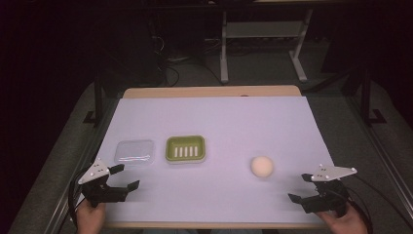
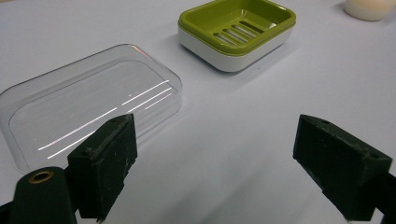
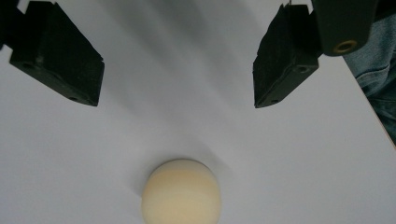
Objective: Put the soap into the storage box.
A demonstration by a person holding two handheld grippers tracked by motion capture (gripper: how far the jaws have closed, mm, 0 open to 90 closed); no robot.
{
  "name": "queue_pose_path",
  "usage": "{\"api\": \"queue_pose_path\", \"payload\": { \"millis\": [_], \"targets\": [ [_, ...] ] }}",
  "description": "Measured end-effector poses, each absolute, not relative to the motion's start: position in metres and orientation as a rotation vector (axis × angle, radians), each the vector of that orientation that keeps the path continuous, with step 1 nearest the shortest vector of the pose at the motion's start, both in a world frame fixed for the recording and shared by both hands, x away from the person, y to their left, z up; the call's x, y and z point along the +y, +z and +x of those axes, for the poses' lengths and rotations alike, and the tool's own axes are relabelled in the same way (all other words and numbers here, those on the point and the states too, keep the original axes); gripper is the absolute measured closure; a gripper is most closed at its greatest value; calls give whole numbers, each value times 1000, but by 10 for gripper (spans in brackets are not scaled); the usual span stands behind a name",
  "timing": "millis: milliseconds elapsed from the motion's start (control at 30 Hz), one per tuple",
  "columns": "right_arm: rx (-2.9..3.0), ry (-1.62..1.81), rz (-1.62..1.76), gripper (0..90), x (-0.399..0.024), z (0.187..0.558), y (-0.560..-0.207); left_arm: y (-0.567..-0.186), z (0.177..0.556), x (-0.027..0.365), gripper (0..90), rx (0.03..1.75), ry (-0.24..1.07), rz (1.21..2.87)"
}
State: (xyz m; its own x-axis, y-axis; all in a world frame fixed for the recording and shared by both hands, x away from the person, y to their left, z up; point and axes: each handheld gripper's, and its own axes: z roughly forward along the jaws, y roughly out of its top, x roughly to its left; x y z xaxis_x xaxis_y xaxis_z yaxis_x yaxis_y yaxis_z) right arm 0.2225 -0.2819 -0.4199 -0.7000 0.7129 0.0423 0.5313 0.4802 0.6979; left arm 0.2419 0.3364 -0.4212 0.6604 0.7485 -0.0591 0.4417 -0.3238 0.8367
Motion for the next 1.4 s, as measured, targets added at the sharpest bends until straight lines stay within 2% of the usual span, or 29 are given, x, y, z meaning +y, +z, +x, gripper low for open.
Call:
{"api": "queue_pose_path", "payload": {
  "millis": [367,1400],
  "targets": [
    [2499,1016,1053,157,-278,236,-407,-420,241,337,128,927,436,1964],
    [2719,840,903,155,-216,307,-390,-419,242,341,128,932,441,1955]
  ]
}}
